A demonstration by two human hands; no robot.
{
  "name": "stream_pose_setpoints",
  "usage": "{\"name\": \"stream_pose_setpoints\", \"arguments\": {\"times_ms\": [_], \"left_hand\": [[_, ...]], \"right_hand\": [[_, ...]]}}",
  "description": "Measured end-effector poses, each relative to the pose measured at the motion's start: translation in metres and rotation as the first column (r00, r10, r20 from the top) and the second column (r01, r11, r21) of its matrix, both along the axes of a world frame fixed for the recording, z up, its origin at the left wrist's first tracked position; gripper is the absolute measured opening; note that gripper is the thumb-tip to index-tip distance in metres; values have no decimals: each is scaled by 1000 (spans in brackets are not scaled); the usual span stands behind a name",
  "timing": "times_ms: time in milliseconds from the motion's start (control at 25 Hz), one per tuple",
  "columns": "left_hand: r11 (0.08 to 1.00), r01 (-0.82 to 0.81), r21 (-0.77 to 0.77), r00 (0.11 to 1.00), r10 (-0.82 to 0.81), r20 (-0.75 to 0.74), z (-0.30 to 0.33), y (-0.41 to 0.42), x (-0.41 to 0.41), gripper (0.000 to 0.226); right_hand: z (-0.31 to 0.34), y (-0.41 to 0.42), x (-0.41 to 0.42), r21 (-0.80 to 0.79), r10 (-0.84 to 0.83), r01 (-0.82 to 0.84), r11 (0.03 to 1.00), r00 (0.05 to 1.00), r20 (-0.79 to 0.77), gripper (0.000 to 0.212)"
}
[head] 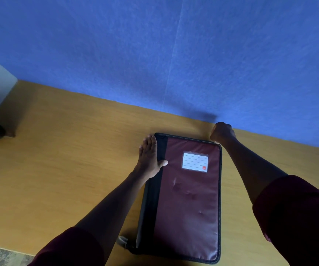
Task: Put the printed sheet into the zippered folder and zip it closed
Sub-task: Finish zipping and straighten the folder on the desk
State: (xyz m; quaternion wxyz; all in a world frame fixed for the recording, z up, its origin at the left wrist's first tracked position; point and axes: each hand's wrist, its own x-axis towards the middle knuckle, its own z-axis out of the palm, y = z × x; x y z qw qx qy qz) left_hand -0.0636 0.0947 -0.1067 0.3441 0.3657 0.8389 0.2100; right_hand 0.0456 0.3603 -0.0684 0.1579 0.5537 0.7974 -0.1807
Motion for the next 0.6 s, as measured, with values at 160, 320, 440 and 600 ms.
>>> {"name": "stream_pose_setpoints", "arguments": {"times_ms": [160,320,440,600], "left_hand": [[1000,-2,-6,1000,2,-5,1,3,1,106],[1000,7,-1,1000,-7,7,1,1,-2,107],[1000,3,9,1000,-3,4,1,0,-1,106],[1000,3,3,1000,-3,-6,0,1,0,106]], "right_hand": [[2,7,5,3,-14,15,1000,1000,-11,12],[-6,-4,-11,35,-21,24,999,997,-71,19],[-5,-1,-7,21,-8,9,1000,998,-58,15],[-1,11,5,13,-33,34,999,999,-33,13]]}}
